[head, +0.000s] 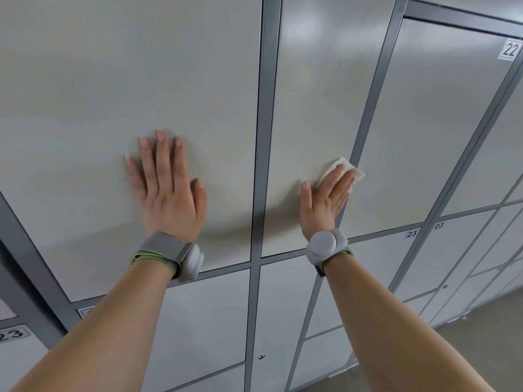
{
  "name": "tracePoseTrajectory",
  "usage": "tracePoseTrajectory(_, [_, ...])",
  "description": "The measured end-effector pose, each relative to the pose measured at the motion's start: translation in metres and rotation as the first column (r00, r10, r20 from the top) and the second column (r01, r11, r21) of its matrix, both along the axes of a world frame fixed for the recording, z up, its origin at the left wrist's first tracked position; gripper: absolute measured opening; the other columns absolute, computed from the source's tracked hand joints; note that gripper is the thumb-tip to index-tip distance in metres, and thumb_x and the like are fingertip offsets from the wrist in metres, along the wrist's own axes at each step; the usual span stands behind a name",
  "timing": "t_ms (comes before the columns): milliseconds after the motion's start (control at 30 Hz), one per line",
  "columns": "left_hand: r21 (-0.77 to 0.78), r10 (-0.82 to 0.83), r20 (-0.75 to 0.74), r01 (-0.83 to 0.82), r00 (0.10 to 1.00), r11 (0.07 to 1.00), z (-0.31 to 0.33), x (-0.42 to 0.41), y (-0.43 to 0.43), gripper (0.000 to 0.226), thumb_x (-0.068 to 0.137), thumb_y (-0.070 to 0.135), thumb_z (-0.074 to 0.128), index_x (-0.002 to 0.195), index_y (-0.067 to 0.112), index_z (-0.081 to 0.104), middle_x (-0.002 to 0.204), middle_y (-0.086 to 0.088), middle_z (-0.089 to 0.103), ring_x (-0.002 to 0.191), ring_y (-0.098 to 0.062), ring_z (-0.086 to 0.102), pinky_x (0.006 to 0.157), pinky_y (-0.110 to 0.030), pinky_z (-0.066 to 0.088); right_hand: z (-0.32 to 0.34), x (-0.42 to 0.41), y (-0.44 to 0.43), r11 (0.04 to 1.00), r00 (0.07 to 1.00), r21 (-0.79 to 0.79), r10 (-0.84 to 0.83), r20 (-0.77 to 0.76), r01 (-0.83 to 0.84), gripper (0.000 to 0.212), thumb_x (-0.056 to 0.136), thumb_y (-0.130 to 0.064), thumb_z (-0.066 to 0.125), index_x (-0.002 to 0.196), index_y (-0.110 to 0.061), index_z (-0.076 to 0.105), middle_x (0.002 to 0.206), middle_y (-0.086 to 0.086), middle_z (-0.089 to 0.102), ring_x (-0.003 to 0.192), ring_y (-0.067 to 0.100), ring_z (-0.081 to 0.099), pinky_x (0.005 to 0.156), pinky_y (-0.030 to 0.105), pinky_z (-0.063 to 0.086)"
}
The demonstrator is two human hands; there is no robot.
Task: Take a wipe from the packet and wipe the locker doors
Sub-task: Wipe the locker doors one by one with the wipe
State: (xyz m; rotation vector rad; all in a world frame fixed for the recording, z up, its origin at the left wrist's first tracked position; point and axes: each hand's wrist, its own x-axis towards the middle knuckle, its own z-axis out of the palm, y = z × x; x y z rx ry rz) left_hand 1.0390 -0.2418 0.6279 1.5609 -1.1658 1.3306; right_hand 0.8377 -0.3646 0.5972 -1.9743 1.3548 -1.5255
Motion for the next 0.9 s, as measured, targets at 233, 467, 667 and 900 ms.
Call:
tracePoseTrajectory(233, [0.007, 0.014, 0.010, -0.014, 1.000, 1.000, -0.001, 0.001, 0.000, 0.061, 0.088, 0.017, 0.048, 0.143, -0.002, 0.029, 0.146, -0.027, 0.031, 0.136, -0.042, 0.017, 0.116, -0.046, -0.005, -0.044, -0.002, 0.026, 0.962, 0.999, 0.270, 0.040, -0.022, -0.033, 0.097, 0.079, -0.063, 0.026, 0.146, -0.009, -0.019, 0.153, 0.017, -0.025, 0.142, 0.027, -0.023, 0.114, 0.033, -0.016])
tracePoseTrajectory(467, [0.020, -0.005, 0.003, 0.005, 1.000, 1.000, -0.001, 0.000, 0.002, 0.059, 0.090, 0.017, 0.045, 0.143, -0.001, 0.029, 0.146, -0.027, 0.031, 0.136, -0.042, 0.017, 0.116, -0.046, -0.004, -0.004, 0.000, 0.017, 0.998, 0.998, 0.052, 0.048, -0.035, -0.046, 0.091, 0.084, -0.065, 0.020, 0.148, -0.009, -0.014, 0.153, 0.016, -0.024, 0.141, 0.027, -0.025, 0.114, 0.035, -0.018])
tracePoseTrajectory(667, [0.027, -0.007, -0.001, 0.007, 1.000, 1.000, -0.001, 0.000, 0.002, 0.060, 0.088, 0.016, 0.046, 0.143, -0.001, 0.029, 0.146, -0.027, 0.031, 0.136, -0.042, 0.017, 0.117, -0.045, -0.005, -0.067, -0.007, 0.026, 0.960, 0.984, 0.281, 0.061, -0.166, -0.012, 0.094, 0.082, -0.063, 0.025, 0.146, -0.011, -0.018, 0.153, 0.015, -0.027, 0.142, 0.026, -0.024, 0.114, 0.034, -0.015])
tracePoseTrajectory(900, [0.030, -0.011, 0.002, 0.011, 1.000, 0.999, -0.001, 0.000, 0.004, 0.062, 0.087, 0.014, 0.048, 0.144, -0.001, 0.027, 0.146, -0.027, 0.031, 0.136, -0.042, 0.016, 0.116, -0.044, -0.006, -0.057, -0.013, 0.035, 0.944, 0.982, 0.325, 0.114, -0.153, -0.059, 0.097, 0.086, -0.068, 0.027, 0.147, -0.006, -0.016, 0.152, 0.018, -0.027, 0.141, 0.026, -0.026, 0.112, 0.031, -0.018])
